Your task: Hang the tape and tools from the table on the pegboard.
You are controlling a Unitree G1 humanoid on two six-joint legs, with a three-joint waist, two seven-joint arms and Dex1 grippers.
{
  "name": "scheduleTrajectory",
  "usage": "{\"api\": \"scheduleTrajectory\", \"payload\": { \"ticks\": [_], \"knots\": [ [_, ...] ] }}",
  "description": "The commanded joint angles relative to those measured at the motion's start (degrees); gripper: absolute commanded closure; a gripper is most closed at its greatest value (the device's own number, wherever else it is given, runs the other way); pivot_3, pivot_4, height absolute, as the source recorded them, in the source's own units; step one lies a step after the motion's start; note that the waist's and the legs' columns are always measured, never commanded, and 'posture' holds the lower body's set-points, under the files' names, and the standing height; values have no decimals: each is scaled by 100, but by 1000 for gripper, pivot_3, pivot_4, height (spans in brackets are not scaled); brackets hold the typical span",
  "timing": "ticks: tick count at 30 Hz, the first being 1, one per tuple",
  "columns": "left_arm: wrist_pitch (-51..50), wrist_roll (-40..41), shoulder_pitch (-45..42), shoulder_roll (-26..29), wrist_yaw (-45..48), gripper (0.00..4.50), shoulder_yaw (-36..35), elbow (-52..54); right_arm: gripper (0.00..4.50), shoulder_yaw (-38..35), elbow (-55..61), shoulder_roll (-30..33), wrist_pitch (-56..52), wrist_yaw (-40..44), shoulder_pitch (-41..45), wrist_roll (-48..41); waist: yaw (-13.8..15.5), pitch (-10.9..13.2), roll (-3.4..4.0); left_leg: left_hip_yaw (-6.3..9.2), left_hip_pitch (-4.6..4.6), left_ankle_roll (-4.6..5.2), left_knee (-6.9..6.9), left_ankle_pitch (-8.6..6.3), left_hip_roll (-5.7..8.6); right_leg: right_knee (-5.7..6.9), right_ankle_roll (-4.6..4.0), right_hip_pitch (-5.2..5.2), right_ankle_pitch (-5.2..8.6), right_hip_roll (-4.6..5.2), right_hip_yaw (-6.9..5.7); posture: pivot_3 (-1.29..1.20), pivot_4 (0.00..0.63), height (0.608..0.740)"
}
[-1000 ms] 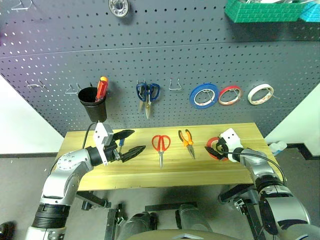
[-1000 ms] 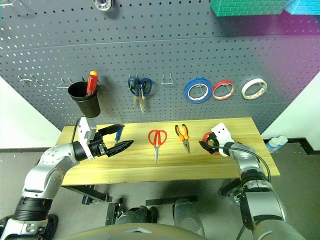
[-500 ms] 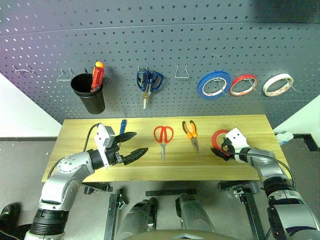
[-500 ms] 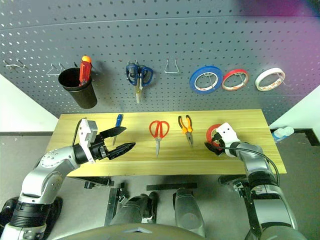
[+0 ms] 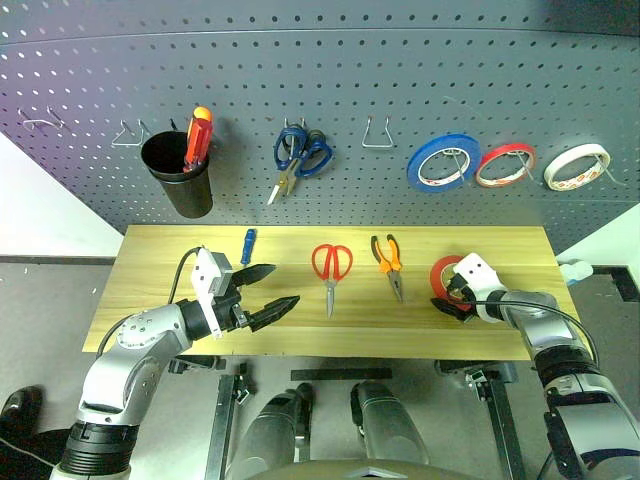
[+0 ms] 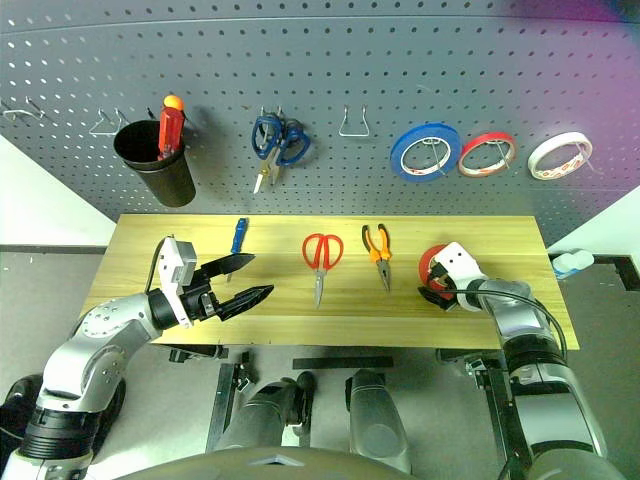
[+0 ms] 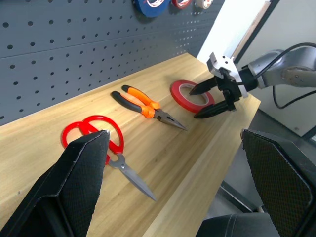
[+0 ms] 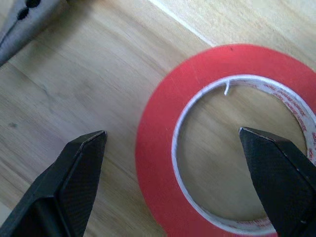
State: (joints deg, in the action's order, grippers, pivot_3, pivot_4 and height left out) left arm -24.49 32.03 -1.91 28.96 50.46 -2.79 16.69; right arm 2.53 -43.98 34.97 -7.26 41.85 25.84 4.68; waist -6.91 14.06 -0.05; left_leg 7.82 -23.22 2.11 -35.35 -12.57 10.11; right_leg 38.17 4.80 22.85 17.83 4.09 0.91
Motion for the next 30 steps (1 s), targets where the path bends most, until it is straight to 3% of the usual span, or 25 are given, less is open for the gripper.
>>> {"api": "scheduleTrajectory", "payload": {
  "ticks": [1, 15, 19, 27, 30],
  "knots": [
    [140, -3, -25, 52, 96, 41, 35, 176, 0, 38, 119, 149, -75, -15, -27, 81, 0, 5, -8, 0, 0, 0, 0, 0, 0, 0, 0, 0, 0, 0, 0, -225, 291, 740],
    [238, 75, -135, 492, 617, 41, -6, 375, 0, 123, 102, 126, -162, 105, -87, 94, -3, 5, -8, -1, -1, -1, -5, 0, 0, 0, 4, -1, -3, 0, -1, -224, 265, 740],
    [246, 202, -132, 542, 683, 0, -49, 437, 883, 163, 45, 107, -166, 146, -90, 120, -2, 5, -8, -1, -1, -1, -5, 0, 0, -1, 4, -1, -3, 0, -1, -221, 263, 740],
    [367, 207, 10, 581, 826, 0, -105, 587, 3635, 251, -37, 116, -93, 153, -49, 149, 1, 5, -9, -2, -1, -1, -10, 0, 0, -1, 7, -3, -7, 0, -1, -215, 256, 740],
    [414, 180, 20, 597, 836, 0, -113, 606, 3825, 242, -68, 89, -76, 155, -6, 129, 2, 5, -9, -2, -1, -1, -10, 0, 0, -1, 7, -4, -7, 0, -1, -215, 254, 740]
  ]
}}
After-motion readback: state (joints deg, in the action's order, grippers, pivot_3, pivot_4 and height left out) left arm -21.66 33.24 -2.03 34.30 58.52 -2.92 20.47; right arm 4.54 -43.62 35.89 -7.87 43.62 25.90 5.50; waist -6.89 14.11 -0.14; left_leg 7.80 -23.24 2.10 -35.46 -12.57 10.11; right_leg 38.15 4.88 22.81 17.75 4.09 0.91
